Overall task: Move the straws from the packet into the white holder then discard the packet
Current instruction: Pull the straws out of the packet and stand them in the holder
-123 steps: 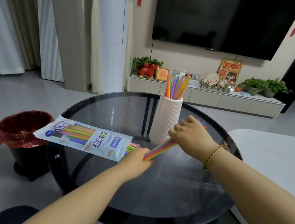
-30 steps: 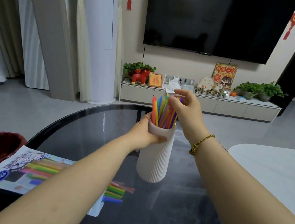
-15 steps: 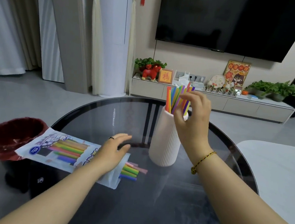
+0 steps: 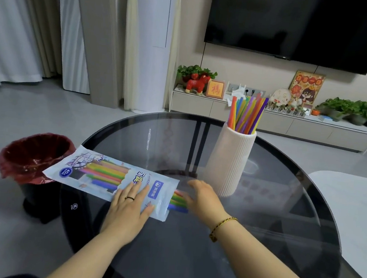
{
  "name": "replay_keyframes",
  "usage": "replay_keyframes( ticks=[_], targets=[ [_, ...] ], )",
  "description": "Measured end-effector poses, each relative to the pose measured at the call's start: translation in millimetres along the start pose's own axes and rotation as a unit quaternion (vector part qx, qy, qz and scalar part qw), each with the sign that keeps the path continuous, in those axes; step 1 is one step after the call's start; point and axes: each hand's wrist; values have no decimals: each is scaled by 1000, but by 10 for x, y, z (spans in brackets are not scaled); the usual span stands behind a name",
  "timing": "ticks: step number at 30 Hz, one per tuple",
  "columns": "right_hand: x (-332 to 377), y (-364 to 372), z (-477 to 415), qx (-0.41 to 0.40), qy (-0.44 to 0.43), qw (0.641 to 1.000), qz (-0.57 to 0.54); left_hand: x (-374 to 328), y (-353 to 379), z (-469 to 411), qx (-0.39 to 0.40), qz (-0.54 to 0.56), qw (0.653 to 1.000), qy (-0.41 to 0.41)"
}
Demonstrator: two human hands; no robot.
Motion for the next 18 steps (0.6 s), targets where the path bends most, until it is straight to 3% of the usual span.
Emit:
replay_keyframes(
  ticks=[3, 9, 18],
  targets=[
    [78, 61, -96, 60, 32, 998, 20, 2, 3, -14, 12, -9, 1000, -2],
    [251, 93, -245, 151, -2, 980, 127, -3, 7, -26, 20, -15, 1000, -9],
    [-19, -48, -109, 190, -55, 953, 227, 3, 14, -34, 25, -29, 999, -8]
  ],
)
Point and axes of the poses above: each hand's wrist, its own z-axis away from the middle knuckle, its own y-axis out of the palm, x = y × z, and after that the axes turned 13 degrees about z, right-handed
